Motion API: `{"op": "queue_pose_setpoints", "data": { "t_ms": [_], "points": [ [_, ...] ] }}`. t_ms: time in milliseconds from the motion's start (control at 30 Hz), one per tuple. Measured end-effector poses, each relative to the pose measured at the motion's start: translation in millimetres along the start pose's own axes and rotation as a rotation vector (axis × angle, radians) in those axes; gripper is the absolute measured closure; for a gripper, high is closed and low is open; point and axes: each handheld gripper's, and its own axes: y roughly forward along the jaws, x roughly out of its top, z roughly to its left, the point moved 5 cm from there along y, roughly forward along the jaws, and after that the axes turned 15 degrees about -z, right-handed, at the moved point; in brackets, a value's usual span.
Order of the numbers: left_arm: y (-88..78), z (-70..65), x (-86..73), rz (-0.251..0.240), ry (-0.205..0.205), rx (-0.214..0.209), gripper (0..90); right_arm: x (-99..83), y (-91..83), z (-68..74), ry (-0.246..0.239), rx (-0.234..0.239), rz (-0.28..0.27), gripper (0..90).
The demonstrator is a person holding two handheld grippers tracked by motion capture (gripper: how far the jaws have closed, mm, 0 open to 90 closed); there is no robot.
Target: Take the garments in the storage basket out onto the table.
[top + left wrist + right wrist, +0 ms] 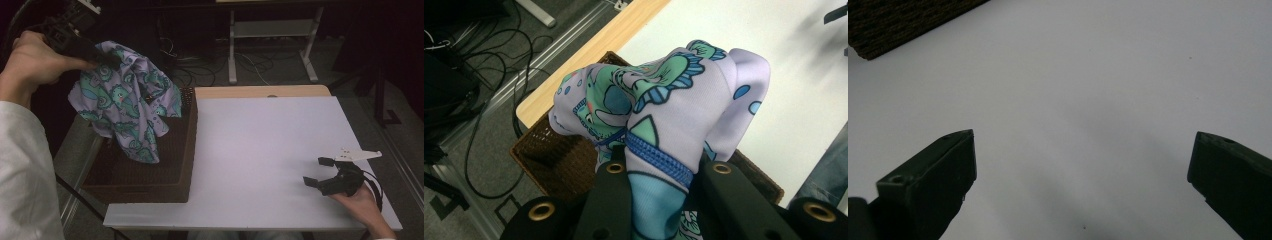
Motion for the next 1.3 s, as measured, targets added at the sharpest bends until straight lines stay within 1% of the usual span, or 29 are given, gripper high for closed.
{"op": "queue_pose_setpoints", "data": {
  "t_ms": [67, 167, 200, 267, 300, 333, 467, 567, 700, 733, 767, 800, 867, 900, 1000, 1133, 1300],
  "points": [
    [-0.6, -2.0, 3.2, -0.006, 0.003, -0.004, 79.0, -0.1, 0.0, 0.1, -0.002, 0.003, 0.002, 0.0],
    [-2.0, -4.6, 7.1, 0.000, 0.012, -0.011, 79.0, -0.3, 0.2, 0.9, -0.002, 0.008, 0.003, 0.0],
    [-2.1, -5.9, 8.7, 0.000, 0.014, -0.012, 79.0, -0.2, -0.1, 1.4, 0.006, 0.007, 0.006, 0.0],
    [-2.8, -8.7, 12.3, 0.004, 0.024, -0.019, 79.0, -0.3, 0.3, 0.7, -0.003, 0.009, 0.003, 0.0],
    [-3.1, -10.0, 14.3, 0.005, 0.031, -0.021, 79.0, -0.2, 0.1, 1.1, 0.005, 0.008, 0.006, 0.0],
    [-3.2, -11.5, 16.3, 0.004, 0.034, -0.022, 79.0, -0.3, 0.2, 0.8, -0.001, 0.010, 0.004, 0.0],
    [-2.7, -16.5, 25.4, 0.008, 0.053, -0.024, 79.0, -0.2, -0.1, 1.5, 0.006, 0.009, 0.005, 0.0],
    [-2.8, -21.3, 32.9, 0.009, 0.066, -0.032, 79.0, -0.1, 0.0, 1.0, -0.003, 0.010, 0.000, 0.0],
    [-1.8, -28.4, 43.5, 0.004, 0.078, -0.038, 79.0, -0.2, -0.2, 1.2, -0.001, 0.012, 0.001, 0.0],
    [-1.8, -28.4, 43.5, 0.004, 0.078, -0.038, 79.0, -0.2, -0.2, 1.2, -0.001, 0.012, 0.001, 0.0],
    [1.1, -35.7, 51.4, 0.011, 0.094, -0.048, 79.0, -0.1, -0.2, 1.3, -0.002, 0.013, 0.001, 0.0],
    [2.4, -37.7, 53.7, 0.009, 0.097, -0.055, 79.0, -0.1, -0.3, 1.3, -0.001, 0.013, 0.000, 0.0],
    [3.8, -39.7, 55.9, 0.008, 0.097, -0.055, 79.0, -0.1, -0.3, 1.1, -0.001, 0.014, 0.000, 0.0],
    [6.0, -42.9, 59.6, 0.015, 0.106, -0.066, 79.0, -0.1, -0.4, 1.3, 0.000, 0.014, 0.000, 0.0],
    [8.0, -46.7, 63.4, 0.019, 0.115, -0.073, 78.9, 0.1, -0.6, 1.6, -0.002, 0.015, -0.001, 0.0],
    [11.5, -54.0, 71.8, 0.033, 0.151, -0.088, 78.9, 0.1, -0.9, 1.7, -0.001, 0.016, -0.001, 0.0],
    [15.0, -62.8, 84.0, 0.037, 0.174, -0.101, 79.0, 0.1, -0.5, 2.0, -0.002, 0.017, -0.003, 0.0]
  ]
}}
